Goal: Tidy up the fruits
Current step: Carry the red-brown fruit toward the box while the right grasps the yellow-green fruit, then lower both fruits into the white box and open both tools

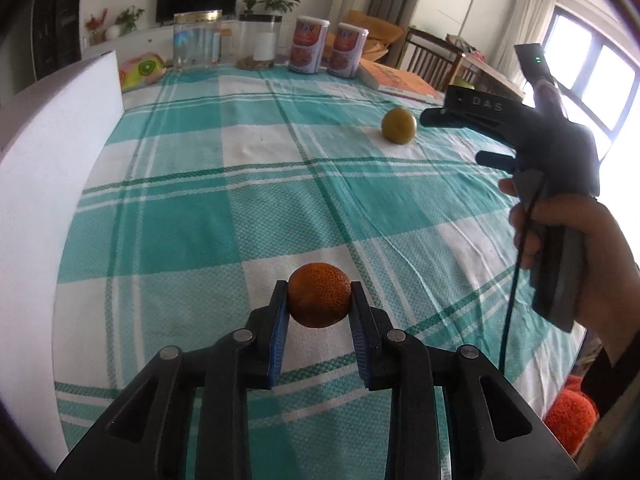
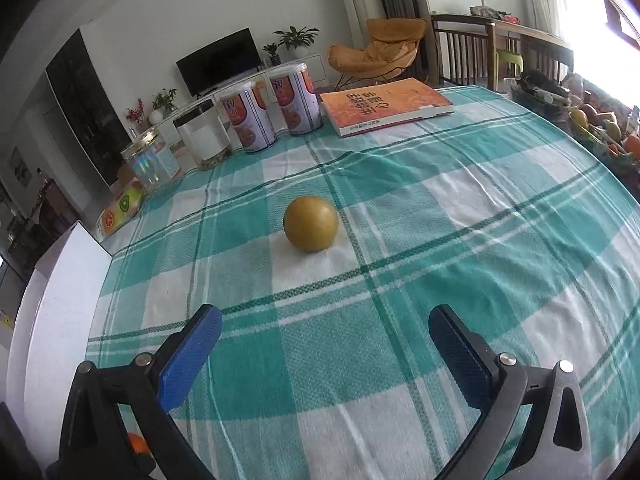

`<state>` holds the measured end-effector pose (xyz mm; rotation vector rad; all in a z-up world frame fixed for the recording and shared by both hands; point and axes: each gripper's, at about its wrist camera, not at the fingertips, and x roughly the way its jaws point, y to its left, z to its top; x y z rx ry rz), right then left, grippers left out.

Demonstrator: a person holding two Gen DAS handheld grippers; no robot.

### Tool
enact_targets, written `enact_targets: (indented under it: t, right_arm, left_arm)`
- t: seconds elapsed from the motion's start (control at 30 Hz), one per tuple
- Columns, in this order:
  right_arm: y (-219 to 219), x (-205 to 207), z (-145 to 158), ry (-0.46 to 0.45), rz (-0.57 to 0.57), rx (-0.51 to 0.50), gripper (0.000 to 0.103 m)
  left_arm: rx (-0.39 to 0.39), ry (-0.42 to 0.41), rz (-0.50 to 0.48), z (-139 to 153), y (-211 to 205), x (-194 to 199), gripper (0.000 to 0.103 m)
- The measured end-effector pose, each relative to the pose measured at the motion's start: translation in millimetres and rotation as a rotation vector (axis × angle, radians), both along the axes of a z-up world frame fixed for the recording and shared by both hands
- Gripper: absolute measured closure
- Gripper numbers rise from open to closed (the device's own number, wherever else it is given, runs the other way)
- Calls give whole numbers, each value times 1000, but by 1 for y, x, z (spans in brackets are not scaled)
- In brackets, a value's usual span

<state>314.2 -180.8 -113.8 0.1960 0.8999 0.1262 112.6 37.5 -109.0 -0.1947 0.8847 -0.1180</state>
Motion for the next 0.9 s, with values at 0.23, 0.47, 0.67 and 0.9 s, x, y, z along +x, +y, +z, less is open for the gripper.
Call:
enact_targets:
  t: [0.23, 0.47, 0.67, 0.9]
  right_arm:
    - [22, 81, -32, 118, 59, -31, 45]
    - [35, 31, 0, 113, 119, 83, 54]
    - [172, -63, 68, 119, 508, 281, 54]
    - [344, -163, 86, 184, 882, 232, 53]
  left_arm:
    - [-71, 7, 21, 25, 22, -32, 74]
    - [-282, 24, 33, 55, 53, -62, 74]
    - [-393, -75, 140, 118, 129, -105, 74]
    - [-181, 10, 445, 100, 240, -141, 74]
